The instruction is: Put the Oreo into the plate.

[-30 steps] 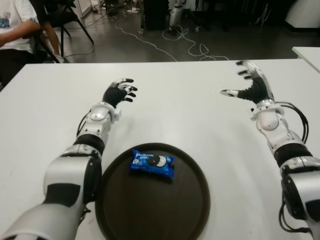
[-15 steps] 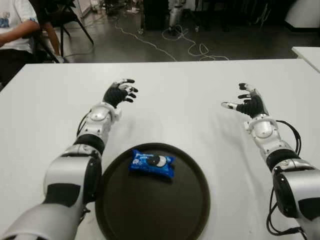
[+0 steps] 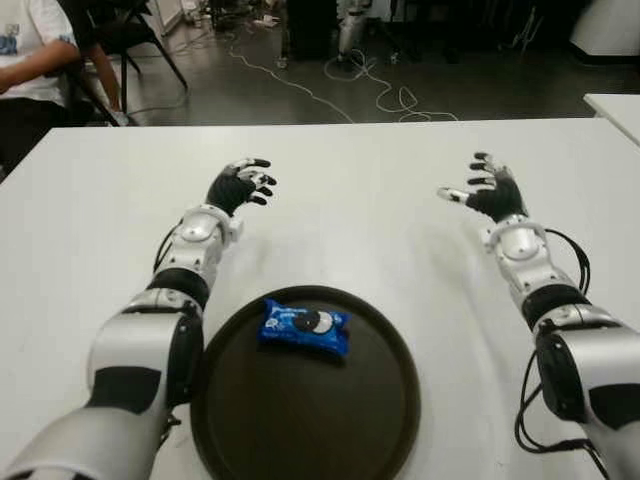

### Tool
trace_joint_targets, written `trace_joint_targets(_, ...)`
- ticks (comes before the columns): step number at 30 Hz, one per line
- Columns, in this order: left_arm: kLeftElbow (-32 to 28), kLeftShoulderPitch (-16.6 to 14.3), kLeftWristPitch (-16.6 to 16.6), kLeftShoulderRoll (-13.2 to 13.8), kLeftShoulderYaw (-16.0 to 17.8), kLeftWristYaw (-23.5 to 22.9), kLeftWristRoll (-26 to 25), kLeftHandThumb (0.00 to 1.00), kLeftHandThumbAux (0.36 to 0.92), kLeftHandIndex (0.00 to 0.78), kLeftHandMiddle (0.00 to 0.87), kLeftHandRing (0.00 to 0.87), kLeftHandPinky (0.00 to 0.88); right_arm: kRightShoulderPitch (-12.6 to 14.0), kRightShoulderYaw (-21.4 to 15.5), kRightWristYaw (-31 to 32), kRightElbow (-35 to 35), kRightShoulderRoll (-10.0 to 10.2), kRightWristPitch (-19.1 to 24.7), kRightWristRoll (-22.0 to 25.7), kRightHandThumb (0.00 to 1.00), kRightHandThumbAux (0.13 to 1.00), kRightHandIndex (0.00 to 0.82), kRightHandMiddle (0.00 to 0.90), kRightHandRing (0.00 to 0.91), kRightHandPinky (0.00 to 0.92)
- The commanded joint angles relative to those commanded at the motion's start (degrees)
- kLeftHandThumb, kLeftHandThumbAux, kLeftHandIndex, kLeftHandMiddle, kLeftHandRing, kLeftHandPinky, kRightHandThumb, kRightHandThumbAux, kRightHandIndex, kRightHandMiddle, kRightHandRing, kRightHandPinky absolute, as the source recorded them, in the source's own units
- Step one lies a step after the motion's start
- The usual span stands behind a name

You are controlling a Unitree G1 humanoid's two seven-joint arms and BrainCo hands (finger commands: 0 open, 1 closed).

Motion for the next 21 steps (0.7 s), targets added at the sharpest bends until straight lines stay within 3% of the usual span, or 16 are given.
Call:
trace_joint_targets(9, 0.0, 0.1, 0.1, 0.2, 0.1, -0.1, -0.1, 0.092, 0.65, 0.295, 0.48, 0.494, 0.491, -1.3, -6.7, 6.8, -0.1, 1.6, 2.6, 7.8, 0.002, 0.819, 0.173, 0.231, 0.237, 0.271)
trace_joint_targets(14, 0.1, 0.1, 0.4, 0.2, 0.3, -0.1, -0.2, 0.091, 0.651, 0.278, 0.47, 0.495, 0.509, -2.6, -13.8, 10.9, -0.2, 3.1, 6.4, 15.7, 0.0, 0.834, 0.185, 0.246, 0.254, 0.301)
trace_joint_targets(21, 0.1, 0.1, 0.6, 0.3, 0.4, -0.3, -0.2, 0.081, 0.642, 0.272, 0.458, 0.488, 0.505, -3.7, -18.2, 12.7, -0.5, 3.7, 9.6, 20.6, 0.0, 0.835, 0.192, 0.257, 0.276, 0.331)
